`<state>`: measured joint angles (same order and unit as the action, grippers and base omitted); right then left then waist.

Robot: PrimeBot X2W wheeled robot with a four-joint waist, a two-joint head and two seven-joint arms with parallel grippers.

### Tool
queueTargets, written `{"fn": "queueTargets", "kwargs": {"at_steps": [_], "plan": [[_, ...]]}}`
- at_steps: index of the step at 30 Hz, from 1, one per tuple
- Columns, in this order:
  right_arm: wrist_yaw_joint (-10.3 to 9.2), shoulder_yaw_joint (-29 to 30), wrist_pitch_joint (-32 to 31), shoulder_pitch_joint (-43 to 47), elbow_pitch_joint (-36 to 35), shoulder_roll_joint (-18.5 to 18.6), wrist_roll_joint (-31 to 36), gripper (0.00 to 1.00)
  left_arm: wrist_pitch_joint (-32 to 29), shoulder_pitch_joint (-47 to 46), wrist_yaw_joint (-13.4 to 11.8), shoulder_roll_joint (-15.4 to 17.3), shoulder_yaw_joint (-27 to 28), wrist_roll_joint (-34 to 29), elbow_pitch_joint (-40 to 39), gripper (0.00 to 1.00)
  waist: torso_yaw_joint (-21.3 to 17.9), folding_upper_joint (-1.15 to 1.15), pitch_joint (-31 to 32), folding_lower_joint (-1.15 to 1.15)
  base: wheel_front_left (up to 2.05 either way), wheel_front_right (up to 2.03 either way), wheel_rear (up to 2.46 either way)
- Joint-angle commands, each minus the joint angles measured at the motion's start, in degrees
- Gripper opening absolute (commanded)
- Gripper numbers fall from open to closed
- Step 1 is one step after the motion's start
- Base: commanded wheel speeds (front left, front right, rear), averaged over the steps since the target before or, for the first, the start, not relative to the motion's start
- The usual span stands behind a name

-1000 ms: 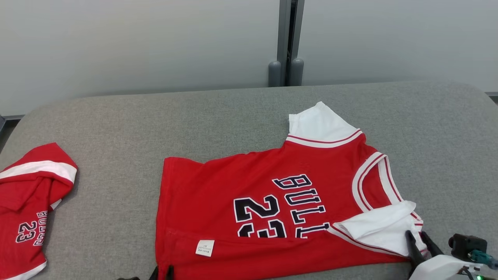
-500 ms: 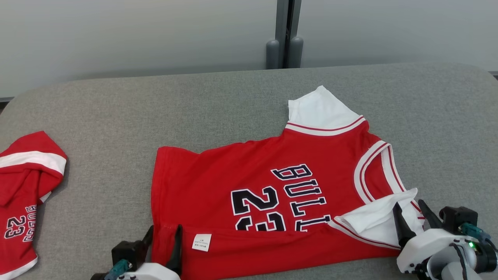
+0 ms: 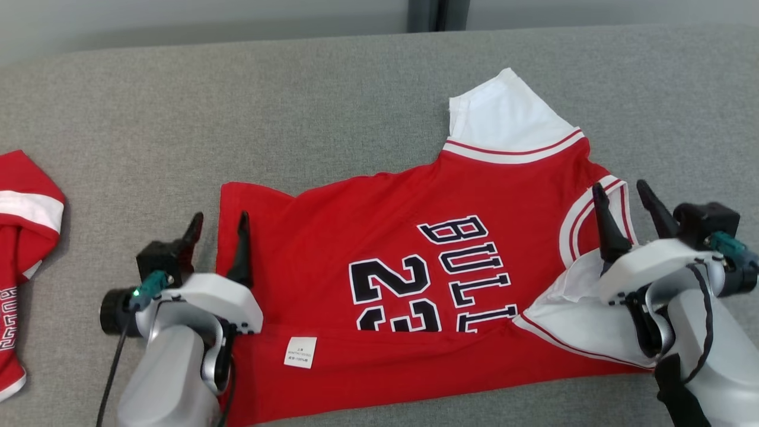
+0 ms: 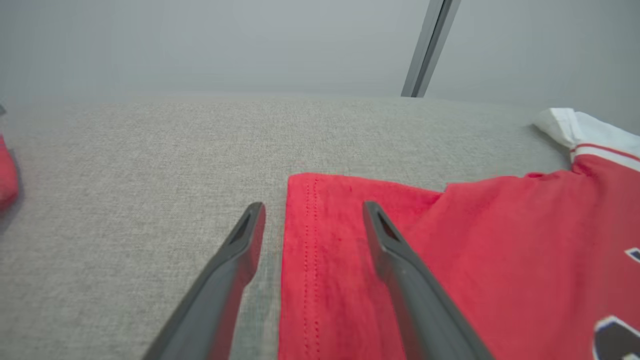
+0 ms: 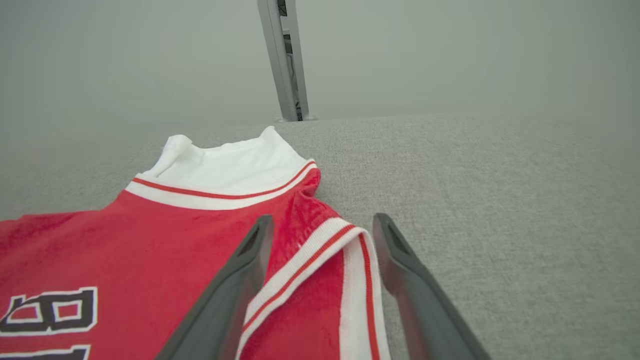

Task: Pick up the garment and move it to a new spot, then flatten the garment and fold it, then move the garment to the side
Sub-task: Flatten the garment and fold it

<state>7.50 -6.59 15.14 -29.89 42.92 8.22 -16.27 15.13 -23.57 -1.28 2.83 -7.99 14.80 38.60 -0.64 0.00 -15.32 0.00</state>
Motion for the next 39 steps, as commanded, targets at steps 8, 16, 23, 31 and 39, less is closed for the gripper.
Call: {"fn": "queueTargets", "kwargs": {"at_steps": [8,16,23,31,39], "plan": [[-0.02,-1.7,0.0,-6.5,-0.8,-0.1,0.2,1.00,0.0,-12.5,0.1,1.4,1.5,-1.7,10.4,1.00,-0.7,0.00,-5.1,0.00,0.00,0.00,0.00],[-0.02,-3.2,0.0,-9.5,0.0,0.7,-0.6,1.00,-1.9,-17.9,1.2,1.0,-0.3,-1.7,21.3,0.00,-0.8,0.00,-5.6,0.00,0.00,0.00,0.00],[-0.02,-7.5,-0.6,-16.0,4.7,2.6,-0.8,1.00,-0.5,-21.0,2.4,0.6,-2.5,-2.0,22.1,0.00,1.3,0.00,-6.7,0.00,0.00,0.00,0.00],[-0.02,-11.7,-10.2,-27.0,13.1,4.8,-4.9,1.00,0.1,-22.1,2.7,0.2,-5.7,-0.8,16.3,0.00,6.0,0.00,-9.2,0.00,0.00,0.00,0.00],[-0.02,-14.1,-17.1,-34.6,18.4,8.4,-8.5,1.00,0.1,-21.0,1.1,0.2,-12.9,5.4,10.0,0.00,10.5,0.00,-12.5,0.00,0.00,0.00,0.00]]}}
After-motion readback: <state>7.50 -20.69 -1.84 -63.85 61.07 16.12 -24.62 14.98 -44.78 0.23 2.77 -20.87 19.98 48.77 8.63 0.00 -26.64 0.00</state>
